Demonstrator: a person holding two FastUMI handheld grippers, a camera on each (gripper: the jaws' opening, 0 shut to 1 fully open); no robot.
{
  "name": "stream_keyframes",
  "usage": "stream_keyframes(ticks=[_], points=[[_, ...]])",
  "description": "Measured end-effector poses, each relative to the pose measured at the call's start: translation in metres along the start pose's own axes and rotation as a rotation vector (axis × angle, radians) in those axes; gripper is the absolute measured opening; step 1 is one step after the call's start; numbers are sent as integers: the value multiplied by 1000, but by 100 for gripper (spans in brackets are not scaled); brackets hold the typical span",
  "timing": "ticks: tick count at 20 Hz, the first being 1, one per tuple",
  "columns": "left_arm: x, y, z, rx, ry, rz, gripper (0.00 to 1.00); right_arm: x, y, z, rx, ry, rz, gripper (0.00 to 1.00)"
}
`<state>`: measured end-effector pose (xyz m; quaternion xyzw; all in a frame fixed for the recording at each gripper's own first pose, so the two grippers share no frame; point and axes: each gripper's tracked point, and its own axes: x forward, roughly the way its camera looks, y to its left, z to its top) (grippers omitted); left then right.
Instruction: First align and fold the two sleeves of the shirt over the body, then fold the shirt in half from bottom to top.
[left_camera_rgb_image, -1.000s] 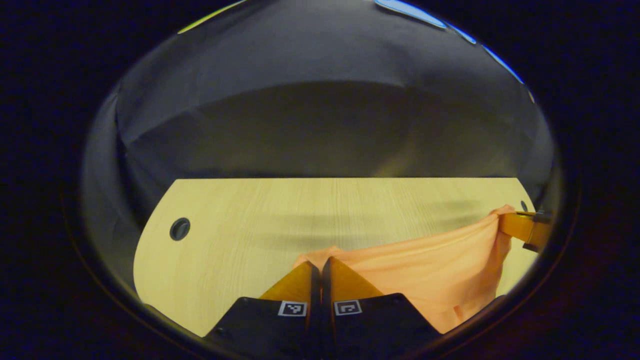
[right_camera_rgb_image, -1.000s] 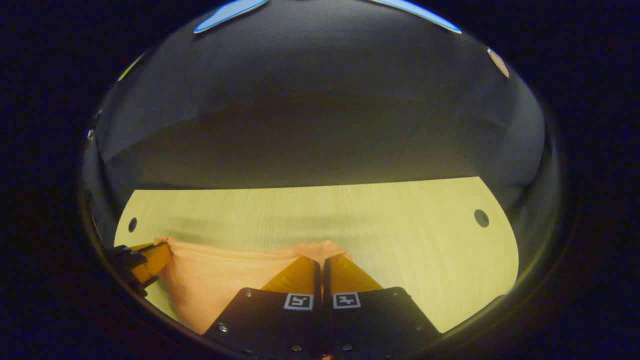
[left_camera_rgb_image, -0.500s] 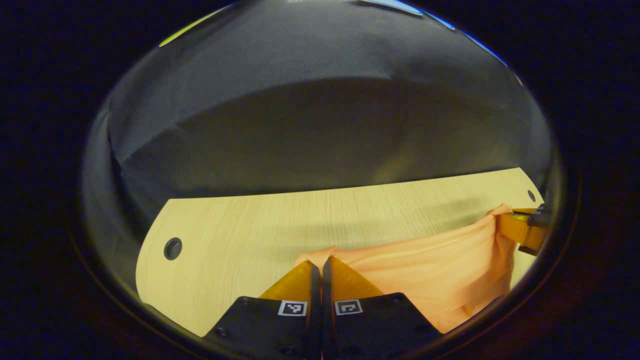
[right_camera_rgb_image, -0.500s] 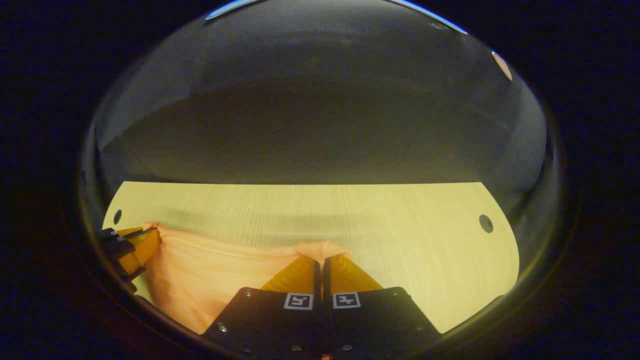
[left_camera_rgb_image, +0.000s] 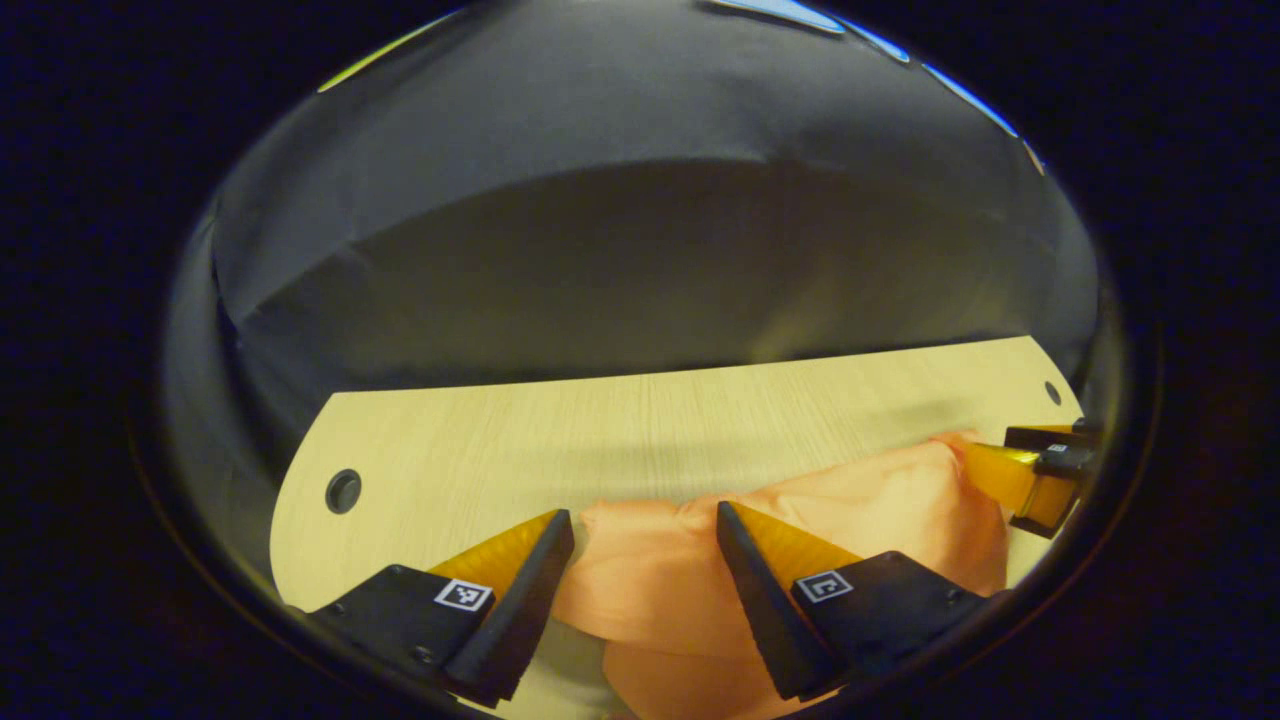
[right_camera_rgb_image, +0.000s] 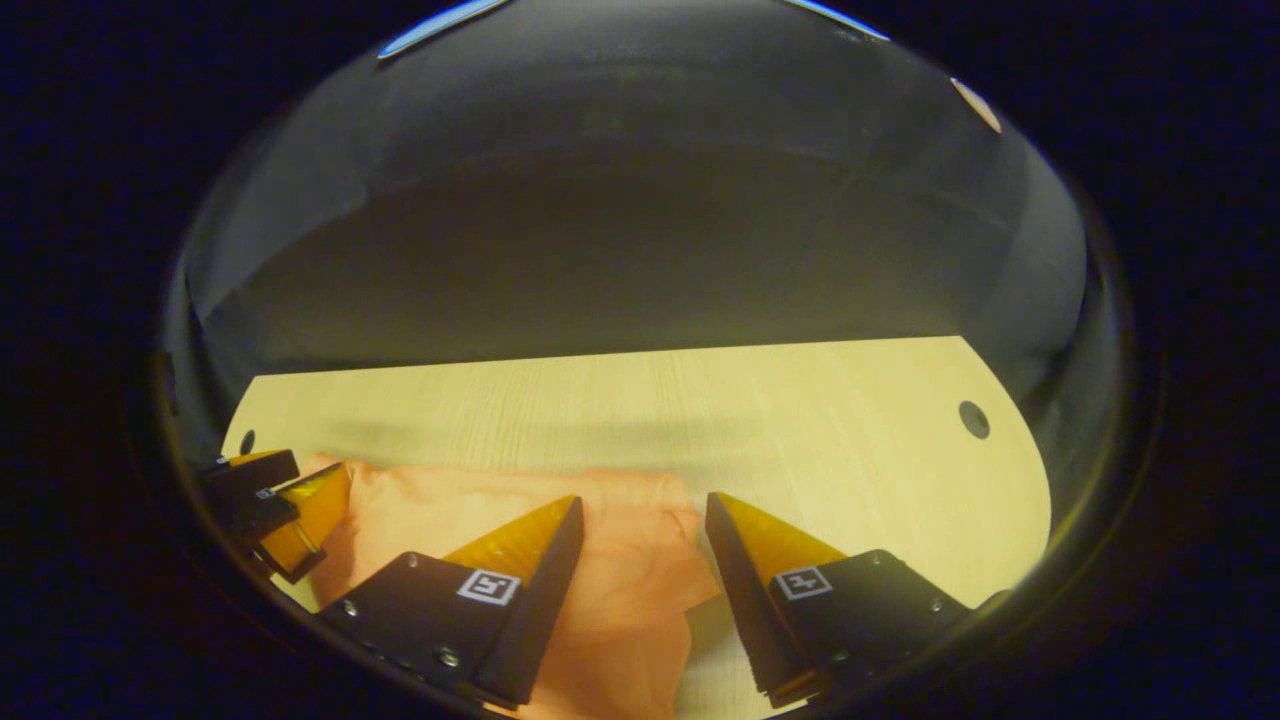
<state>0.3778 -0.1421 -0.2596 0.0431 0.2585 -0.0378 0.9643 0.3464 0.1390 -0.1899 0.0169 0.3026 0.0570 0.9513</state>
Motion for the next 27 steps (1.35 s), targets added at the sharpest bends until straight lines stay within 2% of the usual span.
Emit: stream_keyframes(ticks=[2, 6, 9, 12, 17, 18, 20, 23, 27], points=[[-12, -1, 5, -12, 1, -18, 95, -12, -3, 5, 0, -16, -1, 83], [-54, 5, 22, -36, -17, -26, 98, -51, -6, 15, 16, -53, 14, 83], [-101, 6, 37, -49, -45, -19, 95, -93, -9, 21, 2, -78, 20, 83], [-153, 9, 52, -85, -71, -9, 98, -136, -15, 25, 7, -98, 42, 83], [-246, 18, 73, -112, -131, 44, 97, -213, -23, 41, -24, -175, 93, 83], [-265, 17, 76, -118, -143, 56, 95, -227, -23, 45, -32, -192, 106, 80], [-303, 21, 80, -133, -176, 75, 96, -257, -23, 48, -35, -226, 140, 82], [-364, 30, 78, -136, -228, 96, 97, -296, -21, 51, -51, -273, 170, 82], [-443, 28, 68, -139, -276, 86, 95, -360, -18, 47, -69, -342, 176, 83]])
